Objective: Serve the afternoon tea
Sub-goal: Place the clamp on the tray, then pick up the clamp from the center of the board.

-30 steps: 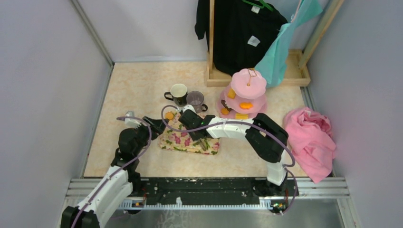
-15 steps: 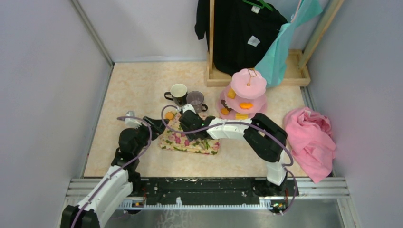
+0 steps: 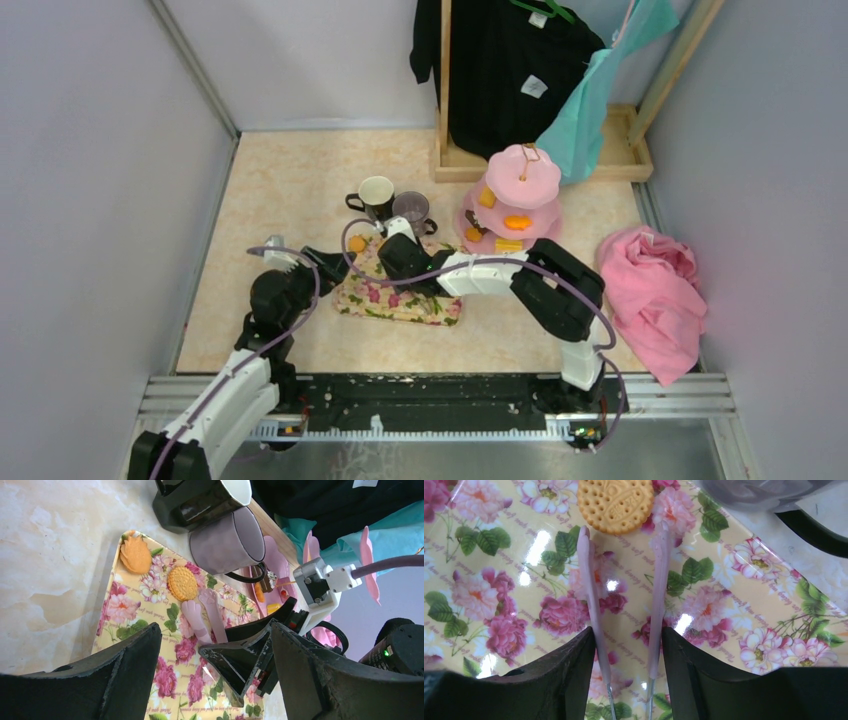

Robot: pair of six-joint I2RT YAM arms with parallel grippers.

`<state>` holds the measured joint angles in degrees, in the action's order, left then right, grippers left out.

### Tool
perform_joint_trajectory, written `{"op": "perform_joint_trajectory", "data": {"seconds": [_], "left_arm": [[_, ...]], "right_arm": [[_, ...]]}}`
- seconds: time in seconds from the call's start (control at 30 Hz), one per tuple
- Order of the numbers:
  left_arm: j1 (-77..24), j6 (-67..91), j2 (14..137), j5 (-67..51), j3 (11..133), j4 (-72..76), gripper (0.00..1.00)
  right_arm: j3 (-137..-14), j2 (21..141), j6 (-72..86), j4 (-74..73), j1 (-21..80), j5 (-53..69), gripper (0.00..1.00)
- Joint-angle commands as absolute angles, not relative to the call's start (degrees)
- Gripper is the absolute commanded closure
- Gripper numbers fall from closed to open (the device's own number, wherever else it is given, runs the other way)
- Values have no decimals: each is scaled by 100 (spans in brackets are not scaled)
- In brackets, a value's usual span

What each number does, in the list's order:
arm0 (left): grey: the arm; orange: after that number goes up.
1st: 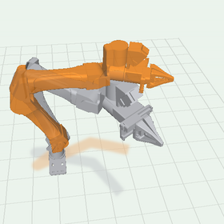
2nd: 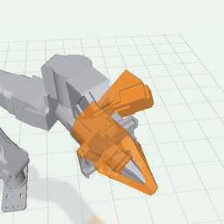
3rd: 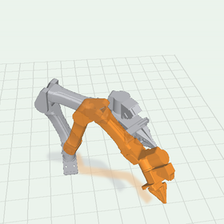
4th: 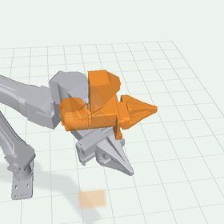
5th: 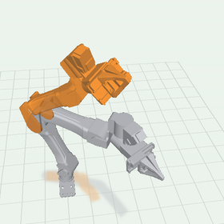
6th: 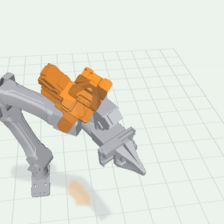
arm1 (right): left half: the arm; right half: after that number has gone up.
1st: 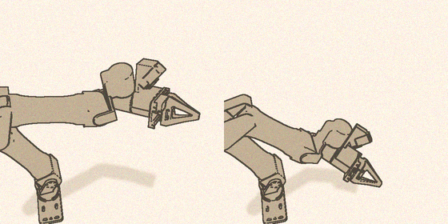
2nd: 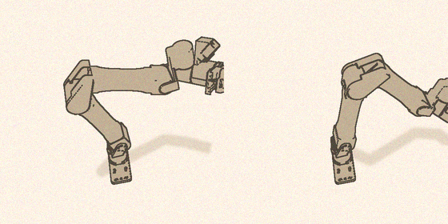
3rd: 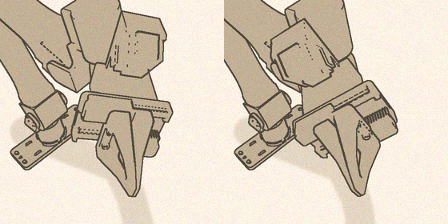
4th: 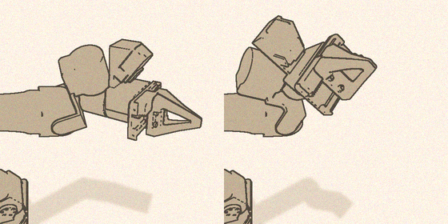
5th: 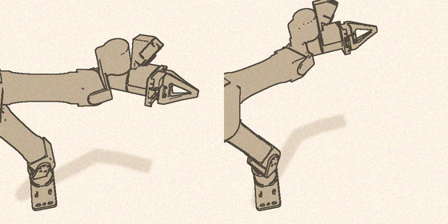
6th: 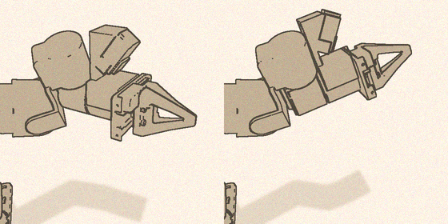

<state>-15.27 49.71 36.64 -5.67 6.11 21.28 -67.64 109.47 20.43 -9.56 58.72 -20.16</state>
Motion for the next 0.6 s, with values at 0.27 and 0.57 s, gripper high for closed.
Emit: {"op": "perform_joint_trajectory", "data": {"seconds": [0.27, 0.57], "left_arm": [[-1538, 5001, 3748, -635, 498, 2399, 14], [-1538, 5007, 3790, -624, 582, 2373, 15]], "right_arm": [[-5851, 10529, 2175, -982, 5827, -1976, 47], [-6022, 10852, 2013, -740, 5830, -1526, 48]]}}
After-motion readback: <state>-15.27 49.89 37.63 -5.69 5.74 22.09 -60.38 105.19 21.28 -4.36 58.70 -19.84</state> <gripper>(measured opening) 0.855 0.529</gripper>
